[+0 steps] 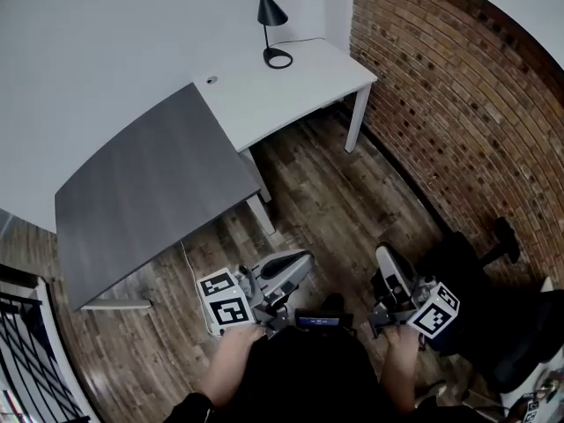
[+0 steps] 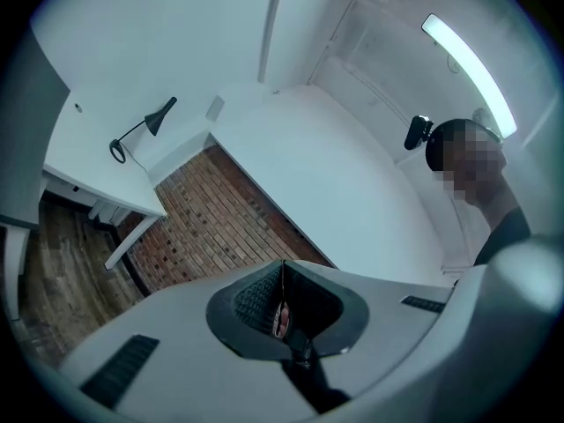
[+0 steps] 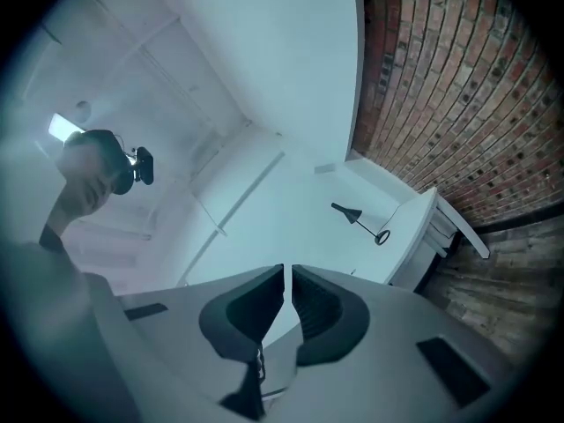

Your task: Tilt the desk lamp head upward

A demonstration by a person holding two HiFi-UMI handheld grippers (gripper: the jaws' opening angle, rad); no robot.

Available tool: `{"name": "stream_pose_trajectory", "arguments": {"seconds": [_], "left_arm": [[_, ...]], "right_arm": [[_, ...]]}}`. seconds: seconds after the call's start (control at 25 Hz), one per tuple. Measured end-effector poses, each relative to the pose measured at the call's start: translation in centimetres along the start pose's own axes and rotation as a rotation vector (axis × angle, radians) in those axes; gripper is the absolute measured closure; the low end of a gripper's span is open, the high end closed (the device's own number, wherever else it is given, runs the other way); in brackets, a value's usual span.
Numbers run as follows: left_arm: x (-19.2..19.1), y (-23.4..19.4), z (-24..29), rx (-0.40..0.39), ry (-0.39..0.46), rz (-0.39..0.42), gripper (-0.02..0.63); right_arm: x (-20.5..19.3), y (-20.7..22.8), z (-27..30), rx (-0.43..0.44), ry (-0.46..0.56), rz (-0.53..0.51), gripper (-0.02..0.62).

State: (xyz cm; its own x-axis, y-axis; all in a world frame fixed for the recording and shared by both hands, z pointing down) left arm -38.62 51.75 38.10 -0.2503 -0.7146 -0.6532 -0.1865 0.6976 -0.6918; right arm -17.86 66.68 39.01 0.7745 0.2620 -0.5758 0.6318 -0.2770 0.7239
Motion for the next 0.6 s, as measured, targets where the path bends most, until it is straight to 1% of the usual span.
{"name": "stream_pose_trajectory", "arguments": {"seconds": [0.24, 0.36, 0.48, 0.6], "left_arm": [[-1.3, -0.9, 5.2, 0.033, 0.005, -0.023, 0.594], [-1.6, -1.4, 7.3, 0.045, -0.012, -0.017, 0.594], [-1.9, -2.1, 9.3, 0.047, -0.025, -0.025, 0.594], [-1.9, -3.2, 10.7, 0.033, -0.034, -0.049, 0.594]], "right_arm": [[4.6, 4.3, 0.2, 0.007, 0.030, 0.036, 0.578], [6.3, 5.6, 0.3, 0.026, 0.050, 0.043, 0.578], [7.3, 6.6, 0.2, 0.026, 0.055, 0.042, 0.578], [7.4, 7.2, 0.8, 0.015, 0.042, 0.040, 0.578]]}}
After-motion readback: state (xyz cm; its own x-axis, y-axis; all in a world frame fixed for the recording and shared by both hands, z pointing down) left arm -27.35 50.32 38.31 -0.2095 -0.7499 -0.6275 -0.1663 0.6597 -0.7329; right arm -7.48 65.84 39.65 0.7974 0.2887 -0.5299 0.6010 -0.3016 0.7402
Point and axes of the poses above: the fingertips, and each gripper's own axes: z forward along the fingers, y to its right, x out of its top, the point moved 8 cm from there along -z, backward along the fingers, and after that the axes turned 13 degrees about y, right-handed, at the moved point
